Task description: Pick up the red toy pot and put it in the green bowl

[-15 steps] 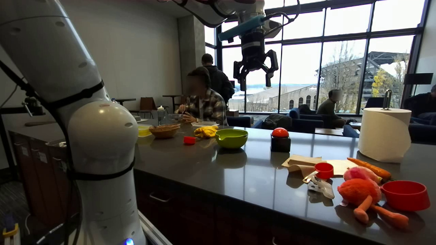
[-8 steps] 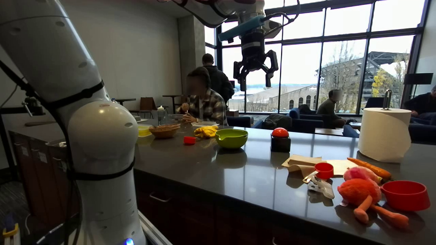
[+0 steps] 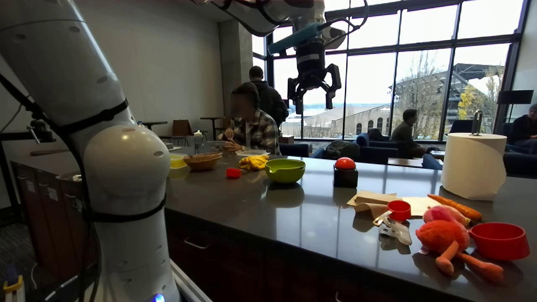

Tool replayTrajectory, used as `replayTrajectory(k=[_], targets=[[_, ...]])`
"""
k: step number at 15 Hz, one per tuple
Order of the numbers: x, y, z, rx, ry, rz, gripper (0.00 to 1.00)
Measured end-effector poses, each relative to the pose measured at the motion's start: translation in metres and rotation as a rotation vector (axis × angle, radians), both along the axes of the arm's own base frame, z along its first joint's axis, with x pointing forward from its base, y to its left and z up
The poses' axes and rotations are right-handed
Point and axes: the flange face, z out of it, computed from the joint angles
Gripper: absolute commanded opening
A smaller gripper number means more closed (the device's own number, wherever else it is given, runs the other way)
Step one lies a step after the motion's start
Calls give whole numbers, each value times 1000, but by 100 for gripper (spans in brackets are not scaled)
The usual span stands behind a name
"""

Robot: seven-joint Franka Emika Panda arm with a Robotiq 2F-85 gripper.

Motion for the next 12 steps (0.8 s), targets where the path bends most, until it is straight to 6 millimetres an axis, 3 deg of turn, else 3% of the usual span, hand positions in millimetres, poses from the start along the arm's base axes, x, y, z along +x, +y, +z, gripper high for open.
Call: replayTrajectory(k=[12], targets=[[0, 1, -1, -19, 4, -13, 100]])
